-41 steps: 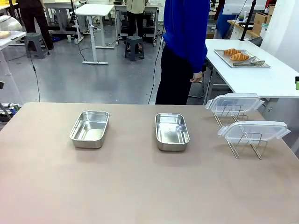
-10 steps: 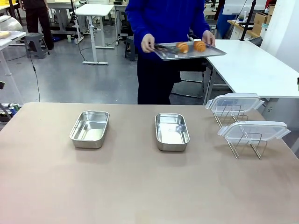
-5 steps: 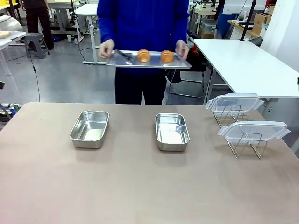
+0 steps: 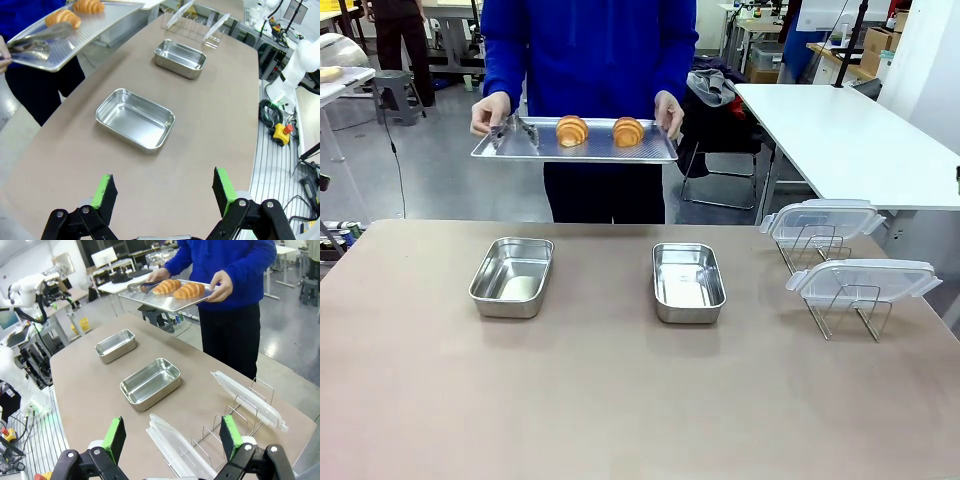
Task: Place the bread in airtight containers.
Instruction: Lift both Airtight Container.
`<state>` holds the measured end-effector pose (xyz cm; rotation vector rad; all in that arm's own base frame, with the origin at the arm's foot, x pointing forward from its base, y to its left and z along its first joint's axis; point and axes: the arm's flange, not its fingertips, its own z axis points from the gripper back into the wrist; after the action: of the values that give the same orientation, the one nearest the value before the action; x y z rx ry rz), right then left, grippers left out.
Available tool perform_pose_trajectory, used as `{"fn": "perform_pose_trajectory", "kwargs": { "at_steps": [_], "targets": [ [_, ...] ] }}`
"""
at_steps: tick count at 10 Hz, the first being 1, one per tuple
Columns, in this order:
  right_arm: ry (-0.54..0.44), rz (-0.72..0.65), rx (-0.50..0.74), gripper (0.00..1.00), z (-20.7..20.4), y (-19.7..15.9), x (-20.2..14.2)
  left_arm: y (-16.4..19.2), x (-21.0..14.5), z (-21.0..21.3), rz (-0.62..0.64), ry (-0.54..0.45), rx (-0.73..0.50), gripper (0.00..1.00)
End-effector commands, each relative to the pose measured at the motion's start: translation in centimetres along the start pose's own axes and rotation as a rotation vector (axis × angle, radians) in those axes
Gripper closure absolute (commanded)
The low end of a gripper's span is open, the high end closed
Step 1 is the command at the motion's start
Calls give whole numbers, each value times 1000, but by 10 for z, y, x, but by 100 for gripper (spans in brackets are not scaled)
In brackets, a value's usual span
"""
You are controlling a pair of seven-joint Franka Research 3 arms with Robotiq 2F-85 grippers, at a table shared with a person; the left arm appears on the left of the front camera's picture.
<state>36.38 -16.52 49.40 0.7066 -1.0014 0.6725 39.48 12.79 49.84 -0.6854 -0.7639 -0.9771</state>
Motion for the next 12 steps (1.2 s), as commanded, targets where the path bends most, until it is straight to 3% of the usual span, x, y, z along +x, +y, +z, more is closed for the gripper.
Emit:
{"fn": "perform_pose_trajectory", "kwargs": {
  "at_steps": [1, 12],
  "targets": [
    [-29, 25, 0, 0, -1, -4, 4, 2, 2, 1, -19, -29, -7, 0],
    [0, 1, 0, 0, 0, 0, 0, 0, 0, 0, 0, 0, 0, 0]
  ]
}}
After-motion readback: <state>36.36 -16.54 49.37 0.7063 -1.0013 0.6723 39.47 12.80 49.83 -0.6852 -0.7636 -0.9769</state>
